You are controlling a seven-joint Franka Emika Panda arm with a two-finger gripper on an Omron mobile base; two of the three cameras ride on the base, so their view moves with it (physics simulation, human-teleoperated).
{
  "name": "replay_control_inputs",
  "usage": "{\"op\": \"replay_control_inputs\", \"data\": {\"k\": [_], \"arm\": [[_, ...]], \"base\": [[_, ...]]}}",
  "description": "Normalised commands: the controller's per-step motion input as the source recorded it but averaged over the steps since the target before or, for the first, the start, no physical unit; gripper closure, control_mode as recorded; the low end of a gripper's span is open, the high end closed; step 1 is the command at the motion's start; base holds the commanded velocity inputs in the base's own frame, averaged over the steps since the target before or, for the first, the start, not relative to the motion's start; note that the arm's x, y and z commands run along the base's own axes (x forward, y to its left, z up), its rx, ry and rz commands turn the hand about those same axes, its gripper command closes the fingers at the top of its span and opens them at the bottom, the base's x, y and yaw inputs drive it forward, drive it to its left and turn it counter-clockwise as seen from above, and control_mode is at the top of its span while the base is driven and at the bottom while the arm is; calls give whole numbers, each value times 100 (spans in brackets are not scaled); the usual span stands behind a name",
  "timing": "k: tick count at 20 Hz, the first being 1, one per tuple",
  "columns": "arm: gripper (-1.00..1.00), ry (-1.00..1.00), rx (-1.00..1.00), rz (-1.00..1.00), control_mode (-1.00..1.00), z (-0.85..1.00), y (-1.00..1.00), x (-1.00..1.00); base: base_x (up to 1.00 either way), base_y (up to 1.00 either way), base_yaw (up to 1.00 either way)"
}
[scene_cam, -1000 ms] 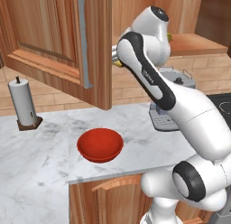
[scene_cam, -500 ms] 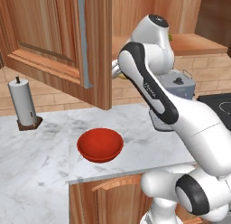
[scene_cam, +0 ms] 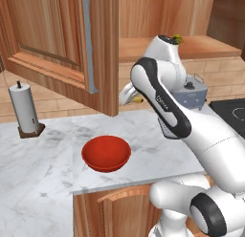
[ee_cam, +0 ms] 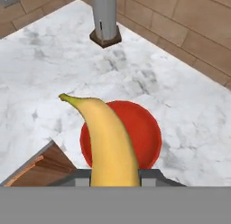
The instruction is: Open the cabinet. Pick the banana and pear from the cabinet and place them into the bowl. Then close the cabinet.
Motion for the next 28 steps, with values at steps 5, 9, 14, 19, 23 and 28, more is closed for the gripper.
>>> {"op": "replay_control_inputs", "data": {"k": [5, 9, 14, 19, 23, 28], "arm": [[100, 25, -7, 18, -100, -58, -10, 0], [100, 15, -5, 12, -100, -66, 0, 1], [100, 3, -1, 5, -100, -63, 0, 2], [100, 1, -1, 1, -100, -60, 1, 0], [100, 0, -1, 0, -100, -50, 10, 0], [100, 0, 0, 0, -100, -33, 17, 5]], "base": [[0, 0, 0], [0, 0, 0], [0, 0, 0], [0, 0, 0], [0, 0, 0], [0, 0, 0]]}}
